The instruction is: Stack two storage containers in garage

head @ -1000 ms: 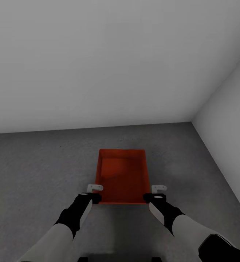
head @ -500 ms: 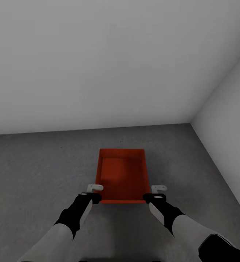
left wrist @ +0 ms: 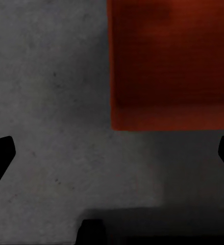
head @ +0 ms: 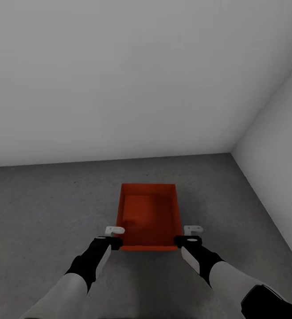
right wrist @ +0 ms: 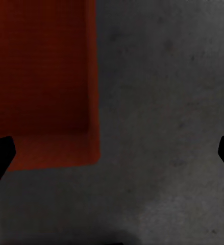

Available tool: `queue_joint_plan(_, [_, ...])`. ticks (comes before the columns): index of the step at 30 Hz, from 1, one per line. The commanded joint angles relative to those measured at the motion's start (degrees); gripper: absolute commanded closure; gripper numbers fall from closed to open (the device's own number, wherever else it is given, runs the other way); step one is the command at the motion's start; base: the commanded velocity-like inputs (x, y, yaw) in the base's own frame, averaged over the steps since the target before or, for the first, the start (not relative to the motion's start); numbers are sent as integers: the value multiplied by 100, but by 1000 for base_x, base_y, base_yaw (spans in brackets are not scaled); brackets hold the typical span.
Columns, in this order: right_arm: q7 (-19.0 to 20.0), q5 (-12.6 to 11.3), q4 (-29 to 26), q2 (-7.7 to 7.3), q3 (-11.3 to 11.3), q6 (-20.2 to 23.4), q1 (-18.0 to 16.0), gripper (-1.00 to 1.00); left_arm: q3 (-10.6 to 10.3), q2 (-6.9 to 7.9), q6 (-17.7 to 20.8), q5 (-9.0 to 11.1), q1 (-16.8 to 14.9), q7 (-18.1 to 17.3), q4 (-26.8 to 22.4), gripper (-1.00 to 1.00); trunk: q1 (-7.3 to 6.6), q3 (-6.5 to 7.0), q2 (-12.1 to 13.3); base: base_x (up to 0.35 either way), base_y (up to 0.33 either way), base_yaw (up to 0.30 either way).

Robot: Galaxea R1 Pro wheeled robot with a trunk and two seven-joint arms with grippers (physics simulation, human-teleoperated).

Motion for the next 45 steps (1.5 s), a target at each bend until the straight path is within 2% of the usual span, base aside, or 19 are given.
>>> queue_joint_plan(1, [-29, -31, -9, -5, 48, 34, -4, -100, -7, 2, 36, -30, 0, 9, 48, -100, 0, -1, -3, 0, 0, 0])
queue_joint_plan(11, [9, -84, 156, -3, 47, 12, 6, -100, 13, 17, 13, 24, 1, 18, 903, -100, 0, 4, -3, 0, 0, 0])
queue_joint_plan(24, [15, -76, 170, 2, 47, 11, 7, -100, 44, 78, 19, 226, 1, 26, 1046, -100, 0, 4, -3, 0, 0, 0])
queue_joint_plan(39, [-4, -65, 172, 5, 47, 23, 7, -100, 48, 120, 19, 270, 0, 31, 1132, -100, 0, 4, -3, 0, 0, 0])
queue_joint_plan(45, [-13, -12, 321, 118, 47, 6, 165, -100, 48, 150, 19, 277, 0, 30, 1180, -100, 0, 4, -3, 0, 0, 0])
